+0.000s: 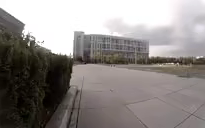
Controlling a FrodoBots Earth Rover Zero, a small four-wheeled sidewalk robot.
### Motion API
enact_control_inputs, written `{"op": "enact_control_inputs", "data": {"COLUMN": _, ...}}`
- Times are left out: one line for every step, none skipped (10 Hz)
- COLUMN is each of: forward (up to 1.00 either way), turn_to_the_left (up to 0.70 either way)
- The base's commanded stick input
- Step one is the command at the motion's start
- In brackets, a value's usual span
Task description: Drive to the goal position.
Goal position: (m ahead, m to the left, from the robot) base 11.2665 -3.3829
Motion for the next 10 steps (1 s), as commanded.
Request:
{"op": "enact_control_inputs", "data": {"forward": 0.00, "turn_to_the_left": 0.00}}
{"op": "enact_control_inputs", "data": {"forward": 0.00, "turn_to_the_left": 0.00}}
{"op": "enact_control_inputs", "data": {"forward": 0.00, "turn_to_the_left": 0.00}}
{"op": "enact_control_inputs", "data": {"forward": 0.00, "turn_to_the_left": 0.00}}
{"op": "enact_control_inputs", "data": {"forward": 0.28, "turn_to_the_left": 0.00}}
{"op": "enact_control_inputs", "data": {"forward": 0.45, "turn_to_the_left": 0.00}}
{"op": "enact_control_inputs", "data": {"forward": 0.45, "turn_to_the_left": 0.00}}
{"op": "enact_control_inputs", "data": {"forward": 0.45, "turn_to_the_left": 0.00}}
{"op": "enact_control_inputs", "data": {"forward": 0.45, "turn_to_the_left": 0.00}}
{"op": "enact_control_inputs", "data": {"forward": 0.45, "turn_to_the_left": 0.00}}
